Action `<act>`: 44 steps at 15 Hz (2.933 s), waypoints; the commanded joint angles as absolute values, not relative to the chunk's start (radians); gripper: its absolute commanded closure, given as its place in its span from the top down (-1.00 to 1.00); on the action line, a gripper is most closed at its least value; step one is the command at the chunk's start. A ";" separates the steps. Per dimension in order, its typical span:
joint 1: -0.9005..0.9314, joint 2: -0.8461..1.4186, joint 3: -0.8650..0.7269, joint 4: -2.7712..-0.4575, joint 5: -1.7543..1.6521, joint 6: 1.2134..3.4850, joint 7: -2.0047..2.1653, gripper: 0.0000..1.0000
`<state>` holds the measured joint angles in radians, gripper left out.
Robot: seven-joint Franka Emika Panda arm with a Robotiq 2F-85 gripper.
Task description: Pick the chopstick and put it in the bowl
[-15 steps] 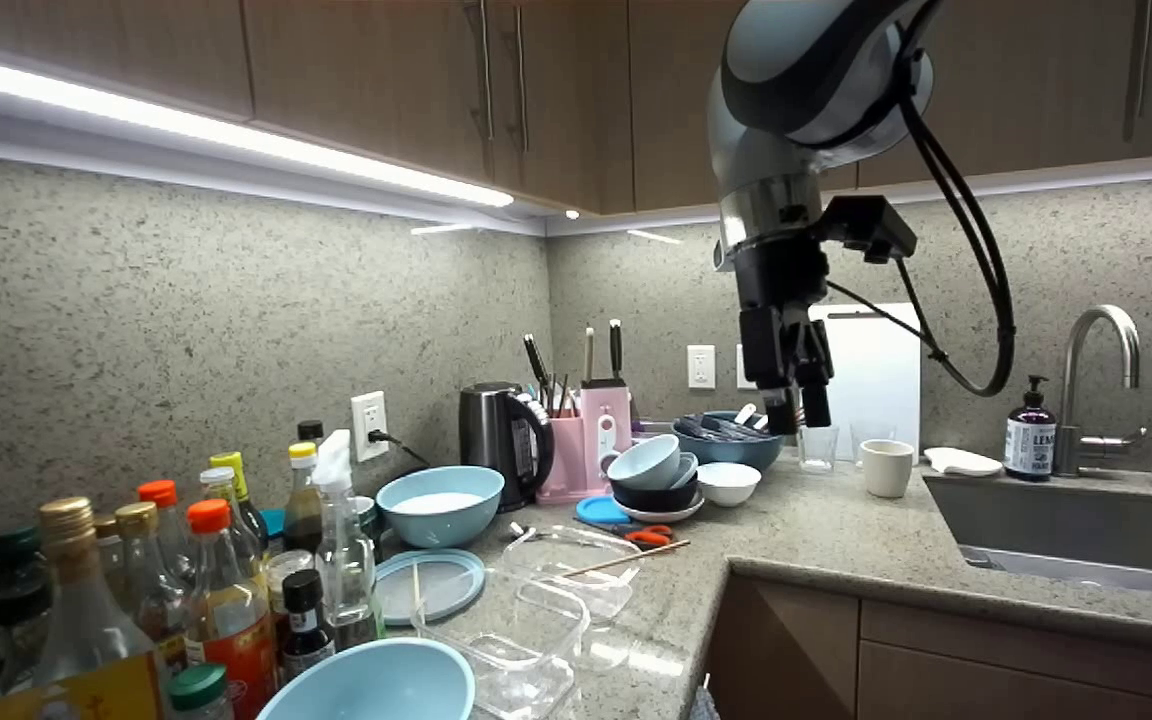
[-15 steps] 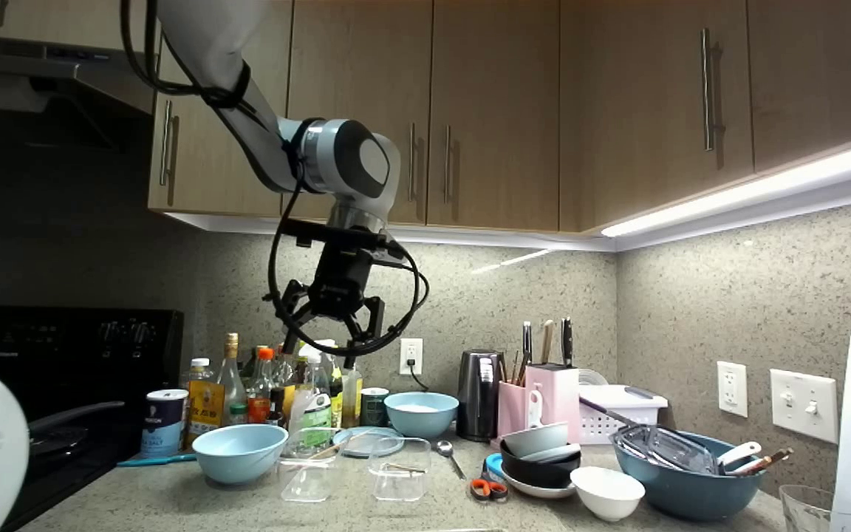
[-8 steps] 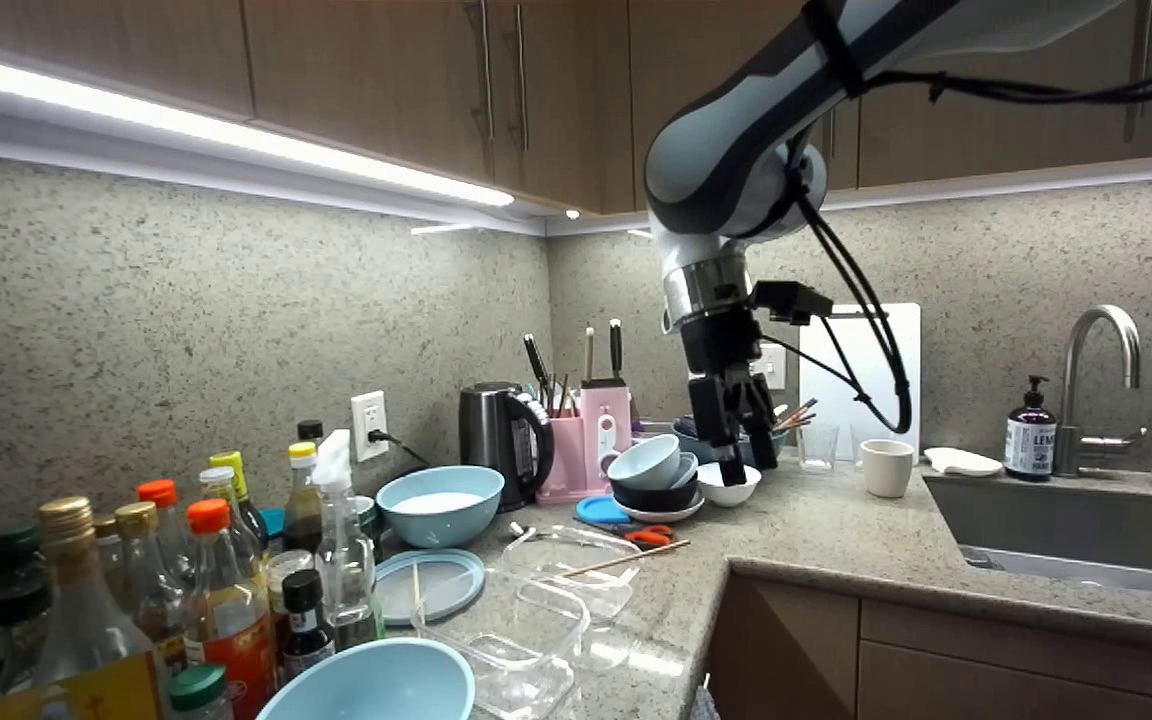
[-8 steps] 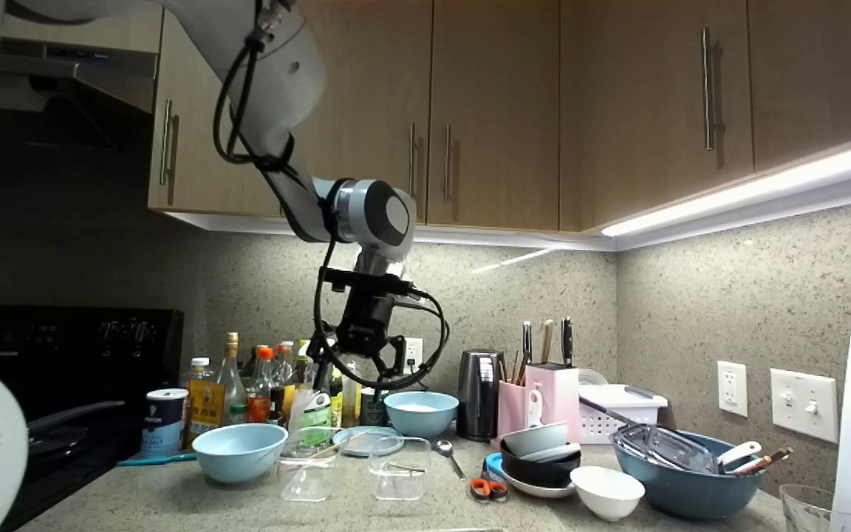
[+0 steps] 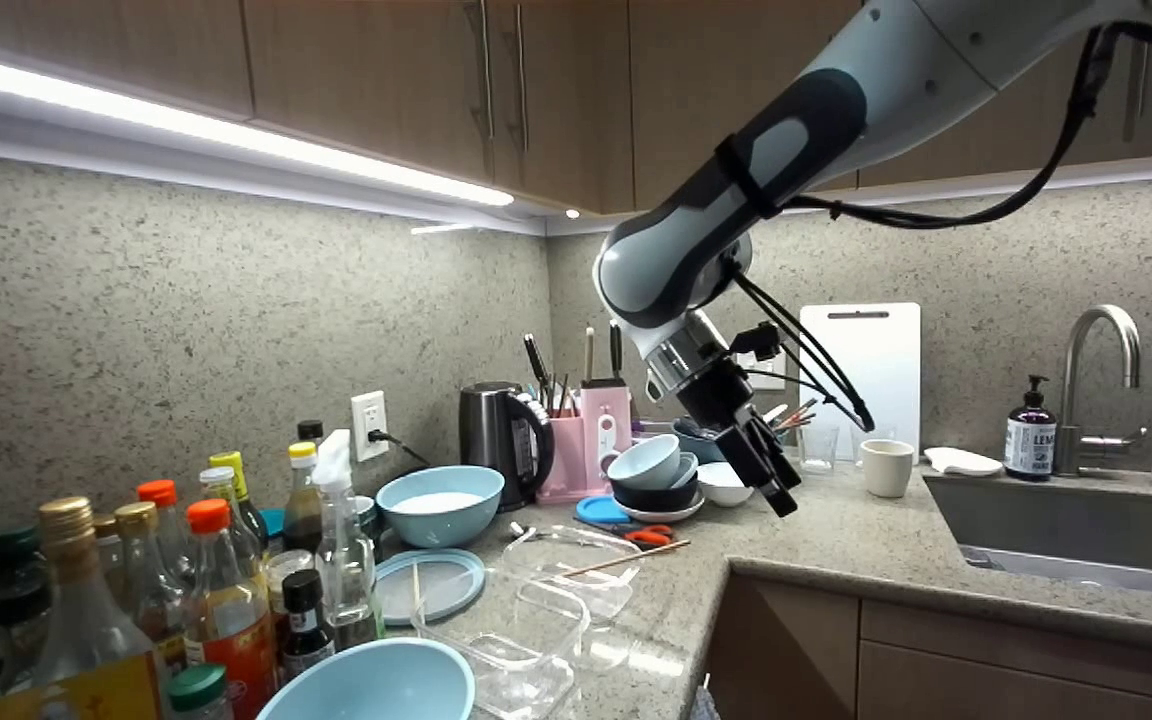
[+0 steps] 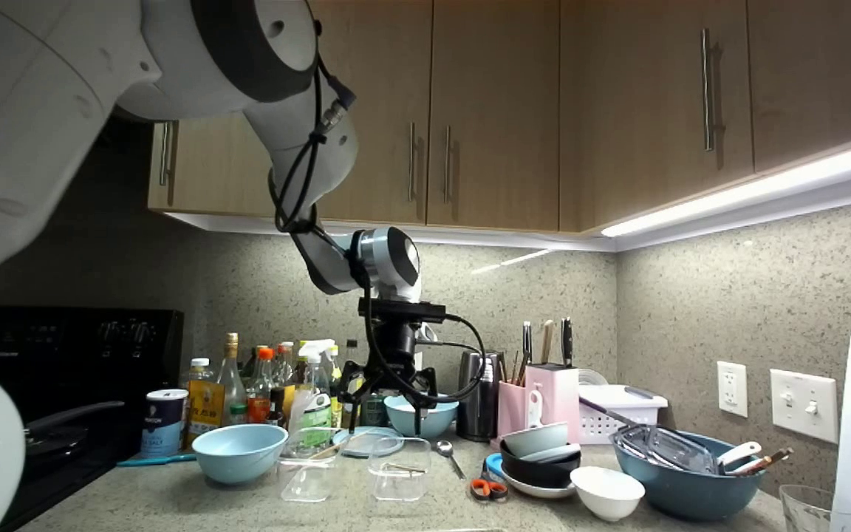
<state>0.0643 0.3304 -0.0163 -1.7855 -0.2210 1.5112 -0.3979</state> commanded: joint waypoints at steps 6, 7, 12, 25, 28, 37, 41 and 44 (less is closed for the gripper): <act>0.034 0.404 0.027 -1.709 -0.299 1.449 -0.468 1.00; 0.034 0.398 0.033 -1.724 -0.285 1.481 -0.457 1.00; 0.058 0.547 0.078 -1.604 -0.205 1.588 -0.410 1.00; 0.217 0.823 0.036 -1.210 -0.386 1.513 -0.283 1.00; 0.229 0.818 0.029 -1.182 -0.404 1.449 -0.266 1.00; 0.112 0.818 0.032 -1.232 -0.417 1.476 -0.483 1.00; 0.069 0.849 0.044 -1.226 -0.419 1.498 -0.646 1.00; 0.066 0.877 0.045 -1.199 -0.433 1.507 -0.757 1.00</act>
